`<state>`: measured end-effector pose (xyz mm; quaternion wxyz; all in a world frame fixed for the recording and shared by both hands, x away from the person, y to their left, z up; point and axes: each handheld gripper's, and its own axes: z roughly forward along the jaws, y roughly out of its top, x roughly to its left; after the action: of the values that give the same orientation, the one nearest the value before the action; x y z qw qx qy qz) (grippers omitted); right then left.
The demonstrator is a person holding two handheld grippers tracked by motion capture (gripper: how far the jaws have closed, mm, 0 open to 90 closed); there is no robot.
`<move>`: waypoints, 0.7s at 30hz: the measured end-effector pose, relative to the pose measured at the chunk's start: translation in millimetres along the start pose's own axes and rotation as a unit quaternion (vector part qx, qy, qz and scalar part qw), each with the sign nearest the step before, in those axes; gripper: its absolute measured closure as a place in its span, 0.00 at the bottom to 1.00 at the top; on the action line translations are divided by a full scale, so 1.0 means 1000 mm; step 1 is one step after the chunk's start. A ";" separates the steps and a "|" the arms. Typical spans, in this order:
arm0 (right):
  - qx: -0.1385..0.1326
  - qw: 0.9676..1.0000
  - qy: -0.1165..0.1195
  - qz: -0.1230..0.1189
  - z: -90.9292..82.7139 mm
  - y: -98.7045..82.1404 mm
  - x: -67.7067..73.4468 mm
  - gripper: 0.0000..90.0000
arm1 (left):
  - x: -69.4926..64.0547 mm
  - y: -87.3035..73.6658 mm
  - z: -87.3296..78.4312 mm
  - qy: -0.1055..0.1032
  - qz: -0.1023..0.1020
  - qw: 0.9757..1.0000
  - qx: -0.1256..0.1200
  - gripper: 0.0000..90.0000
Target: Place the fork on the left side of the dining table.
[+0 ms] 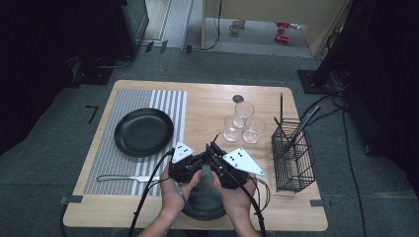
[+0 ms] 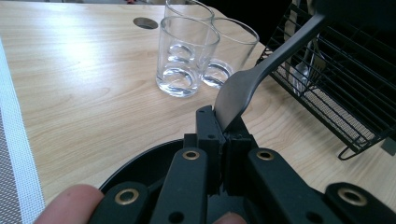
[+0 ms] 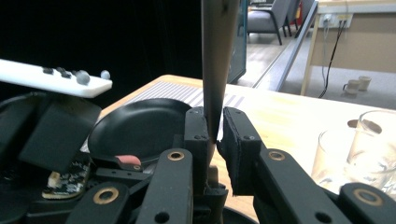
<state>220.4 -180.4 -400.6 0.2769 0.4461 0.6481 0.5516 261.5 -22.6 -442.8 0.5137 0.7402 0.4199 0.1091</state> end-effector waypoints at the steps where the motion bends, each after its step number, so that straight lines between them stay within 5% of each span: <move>1: 0.002 1.000 0.001 0.002 0.001 -0.001 0.000 0.90 | 0.000 0.000 0.000 -0.001 0.000 1.000 0.000 0.99; 21: 0.002 1.000 0.013 0.024 0.007 -0.006 0.000 0.96 | 0.000 0.001 -0.005 -0.001 0.010 1.000 -0.020 0.96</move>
<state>224.8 -177.6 -408.1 0.2542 0.4549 0.6417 0.5628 259.2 -19.3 -439.8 0.5280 0.7339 0.4095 0.1221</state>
